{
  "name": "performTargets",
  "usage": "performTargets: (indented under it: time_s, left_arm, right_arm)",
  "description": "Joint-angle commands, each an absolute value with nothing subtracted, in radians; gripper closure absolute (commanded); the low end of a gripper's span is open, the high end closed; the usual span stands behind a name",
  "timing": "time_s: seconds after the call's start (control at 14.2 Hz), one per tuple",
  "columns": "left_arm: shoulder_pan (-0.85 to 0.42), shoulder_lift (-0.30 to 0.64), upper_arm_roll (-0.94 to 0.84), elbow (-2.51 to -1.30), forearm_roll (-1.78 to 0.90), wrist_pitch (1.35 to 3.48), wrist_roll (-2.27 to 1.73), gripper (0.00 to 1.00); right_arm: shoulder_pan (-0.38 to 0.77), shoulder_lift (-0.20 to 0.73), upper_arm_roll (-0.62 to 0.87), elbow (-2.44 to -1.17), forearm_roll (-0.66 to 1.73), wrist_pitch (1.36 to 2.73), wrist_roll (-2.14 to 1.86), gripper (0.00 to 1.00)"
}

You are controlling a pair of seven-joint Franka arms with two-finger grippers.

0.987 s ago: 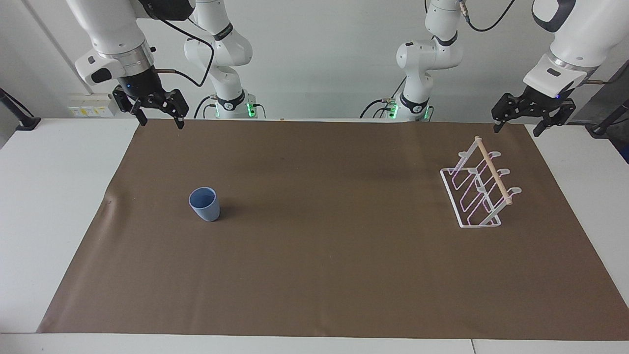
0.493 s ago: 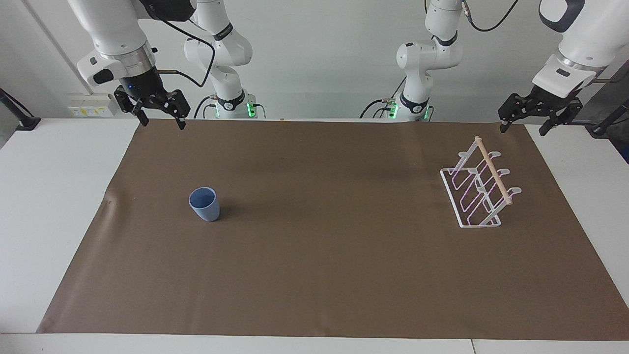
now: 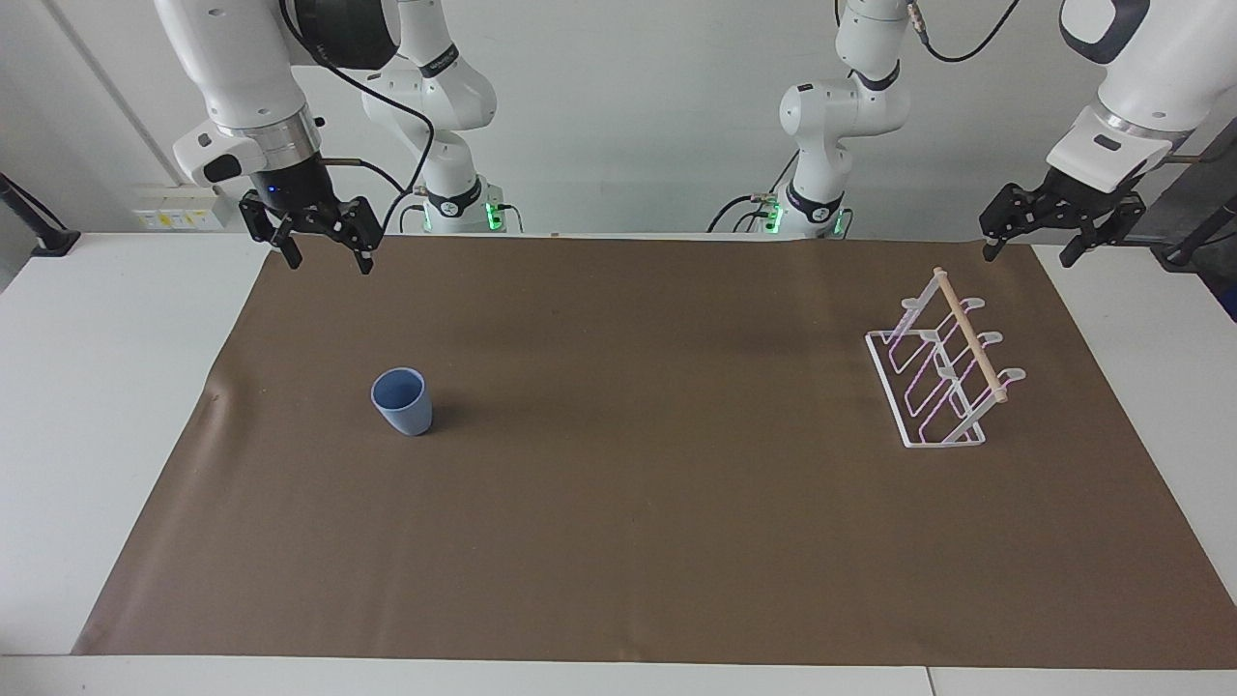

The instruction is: Hang cup on cup holder

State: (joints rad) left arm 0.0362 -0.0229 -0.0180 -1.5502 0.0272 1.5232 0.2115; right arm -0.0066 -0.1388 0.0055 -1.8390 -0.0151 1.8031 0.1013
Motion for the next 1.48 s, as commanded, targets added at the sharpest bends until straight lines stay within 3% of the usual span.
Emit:
performTargets:
  time_s: [0.0, 0.21, 0.63, 1.27, 1.34, 1.41]
  left_arm:
    - [0.044, -0.044, -0.026, -1.569, 0.044, 1.52, 0.201, 0.0]
    - [0.044, -0.044, -0.026, -1.572, 0.044, 1.52, 0.201, 0.0]
    - [0.044, -0.043, -0.026, -1.569, 0.044, 1.52, 0.201, 0.0]
    - [0.044, -0.044, -0.026, -1.569, 0.044, 1.52, 0.201, 0.0]
    - [0.044, -0.043, -0.026, -1.572, 0.044, 1.52, 0.201, 0.0]
    - [0.044, -0.044, -0.026, -1.569, 0.044, 1.52, 0.201, 0.0]
  right_arm:
    - [-0.017, -0.138, 0.012, -1.939, -0.003, 1.926, 0.046, 0.0]
    - [-0.031, -0.083, 0.012, -1.994, 0.0, 2.074, -0.015, 0.0]
    - [-0.08, 0.116, 0.012, -2.002, 0.014, 2.267, -0.143, 0.0]
    - [-0.072, 0.124, 0.012, -2.082, 0.067, 2.284, -0.262, 0.0]
    - [-0.072, 0.124, 0.012, -2.082, 0.067, 2.284, -0.267, 0.04]
    - [-0.071, 0.121, 0.012, -2.085, 0.067, 2.284, -0.265, 0.25]
